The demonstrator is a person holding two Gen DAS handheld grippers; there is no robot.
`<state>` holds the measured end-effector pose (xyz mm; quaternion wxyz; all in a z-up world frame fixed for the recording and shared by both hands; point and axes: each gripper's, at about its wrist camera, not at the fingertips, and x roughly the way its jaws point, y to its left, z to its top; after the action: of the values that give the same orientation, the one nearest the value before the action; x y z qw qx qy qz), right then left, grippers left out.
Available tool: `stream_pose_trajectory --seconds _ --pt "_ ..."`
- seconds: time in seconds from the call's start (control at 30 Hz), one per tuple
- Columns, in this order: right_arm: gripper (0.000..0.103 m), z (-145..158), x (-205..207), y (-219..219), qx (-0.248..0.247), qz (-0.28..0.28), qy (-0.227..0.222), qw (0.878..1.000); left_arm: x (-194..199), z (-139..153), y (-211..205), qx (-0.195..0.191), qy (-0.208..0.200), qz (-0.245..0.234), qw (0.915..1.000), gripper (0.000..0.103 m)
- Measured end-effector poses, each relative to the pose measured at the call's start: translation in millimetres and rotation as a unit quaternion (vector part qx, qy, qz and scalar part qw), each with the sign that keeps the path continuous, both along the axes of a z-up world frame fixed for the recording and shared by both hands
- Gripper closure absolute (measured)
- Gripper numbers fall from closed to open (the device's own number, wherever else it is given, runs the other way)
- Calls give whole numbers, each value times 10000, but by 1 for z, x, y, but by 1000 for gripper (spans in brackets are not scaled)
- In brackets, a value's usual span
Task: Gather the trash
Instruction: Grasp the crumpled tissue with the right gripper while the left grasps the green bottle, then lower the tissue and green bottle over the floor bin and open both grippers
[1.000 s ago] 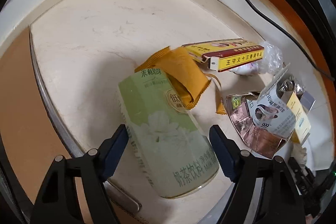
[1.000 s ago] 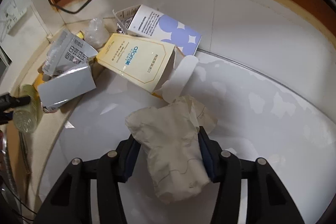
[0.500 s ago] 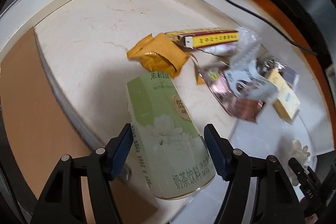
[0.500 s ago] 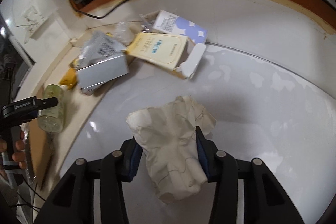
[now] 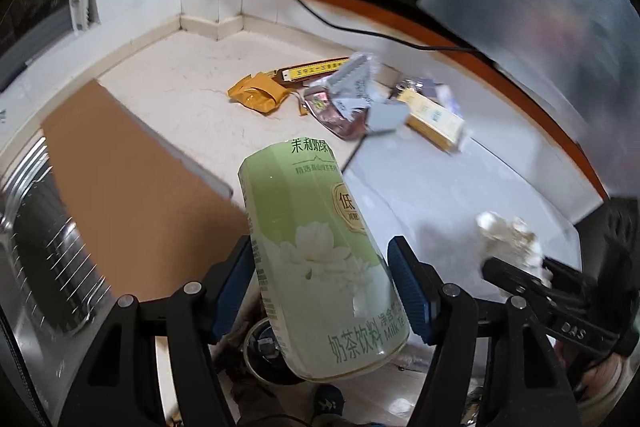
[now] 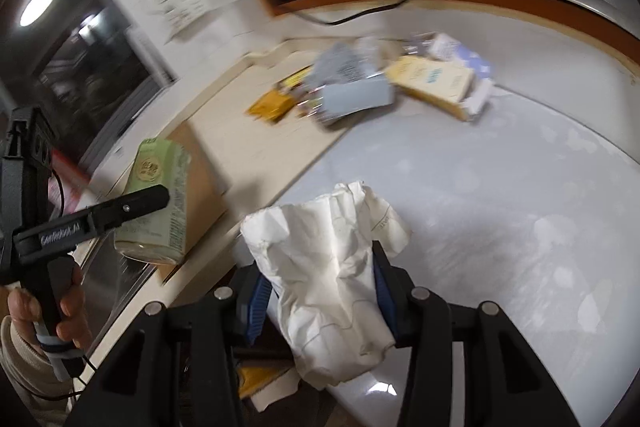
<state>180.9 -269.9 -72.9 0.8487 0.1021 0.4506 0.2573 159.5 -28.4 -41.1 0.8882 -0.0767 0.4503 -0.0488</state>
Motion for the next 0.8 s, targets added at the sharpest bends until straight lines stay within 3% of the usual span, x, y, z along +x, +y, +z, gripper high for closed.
stream_pose_trajectory --seconds 0.2,0.4,0.8 --pt "58 3 -44 29 -188 872 -82 9960 -75 4 -17 337 -246 60 9991 37" --pt "58 -5 -81 57 -414 1614 -102 9860 -131 -12 -24 535 -273 152 9981 37" --pt "58 -59 -119 115 -1427 2395 105 9603 -185 -78 7 399 35 467 9981 37"
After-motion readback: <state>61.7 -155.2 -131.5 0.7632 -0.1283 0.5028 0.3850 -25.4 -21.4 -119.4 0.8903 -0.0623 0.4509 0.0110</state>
